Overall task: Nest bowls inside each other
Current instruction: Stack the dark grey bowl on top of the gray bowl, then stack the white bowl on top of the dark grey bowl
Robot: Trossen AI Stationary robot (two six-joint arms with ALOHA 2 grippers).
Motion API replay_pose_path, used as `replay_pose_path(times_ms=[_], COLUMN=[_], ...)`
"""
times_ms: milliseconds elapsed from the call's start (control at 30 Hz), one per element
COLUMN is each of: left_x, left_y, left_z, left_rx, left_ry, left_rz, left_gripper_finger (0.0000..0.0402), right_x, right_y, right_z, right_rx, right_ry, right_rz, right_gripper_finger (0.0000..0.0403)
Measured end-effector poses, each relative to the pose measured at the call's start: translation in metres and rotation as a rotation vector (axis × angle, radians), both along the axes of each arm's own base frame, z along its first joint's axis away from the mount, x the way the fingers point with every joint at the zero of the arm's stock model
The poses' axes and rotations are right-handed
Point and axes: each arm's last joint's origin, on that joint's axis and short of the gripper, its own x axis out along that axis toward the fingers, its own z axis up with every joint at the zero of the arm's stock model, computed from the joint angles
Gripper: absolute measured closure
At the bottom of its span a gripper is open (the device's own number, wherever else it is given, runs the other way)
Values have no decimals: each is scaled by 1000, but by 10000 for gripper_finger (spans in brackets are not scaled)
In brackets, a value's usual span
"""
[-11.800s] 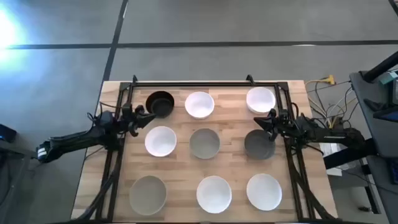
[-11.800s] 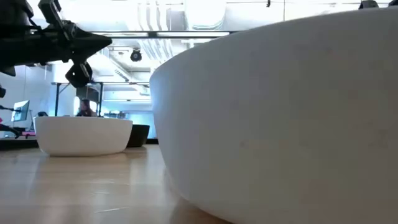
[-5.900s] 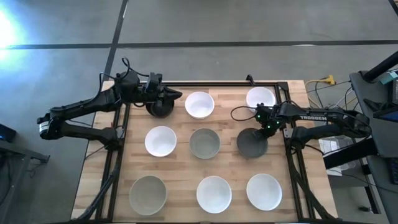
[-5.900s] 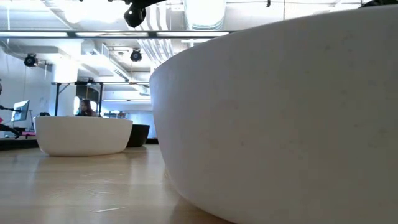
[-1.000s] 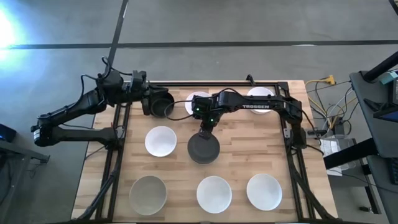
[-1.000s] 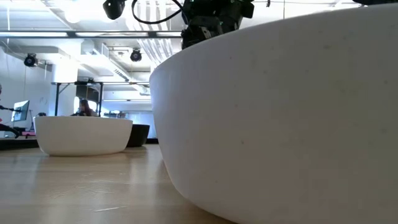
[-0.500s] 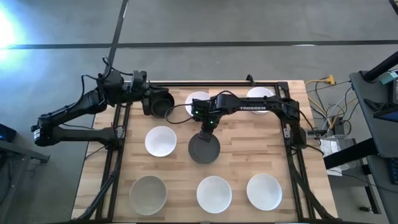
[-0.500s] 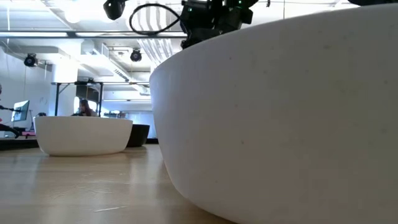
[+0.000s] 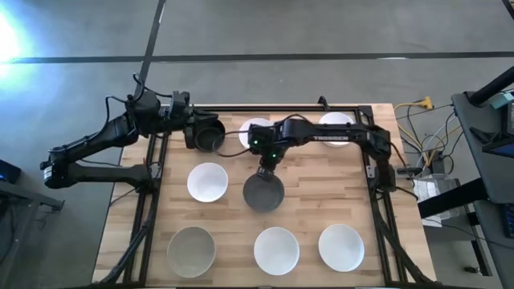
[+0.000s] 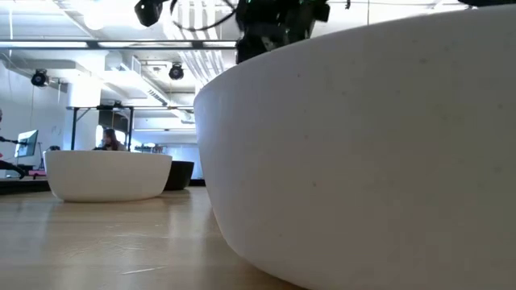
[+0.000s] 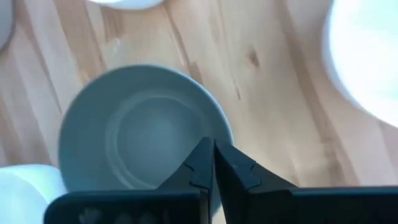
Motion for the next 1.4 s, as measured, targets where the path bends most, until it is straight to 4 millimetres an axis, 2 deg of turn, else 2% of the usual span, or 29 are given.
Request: replay_pose_path(times_ms=[233,500,633,733,833,1100,1233,1400], left_x=[3,1,0,-1,-3,-12,-18,-26], left_y=[1,1,2,2,2,0,-2,-6], left_z=[-4,-23,-32,-35,-40,-53,-69,-87], left_rx=[-13,-52,-76,-52,-51,-64,-79,-120], left_ry=[31,220,310,353,414,509,520,427], left_rz=[0,14,51,50,71,132,136,160], left_gripper_finger=[402,402,402,402,402,402,402,402], right_x=[1,-7,-8,-8,-9,-11,-13,-18], right_y=[-11,-48,-68,-79,-86,-89,-89,-89], right_z=[12,15,14,16,16,13,5,-17], right_rx=[-181,-196,-140,-80,-104,-135,-147,-144], right_ry=[-76,-86,-150,-208,-230,-225,-203,-158], right_rz=[-58,-126,-100,-67,-17,38,85,117], right_gripper_finger=[394,394,383,363,332,239,206,193])
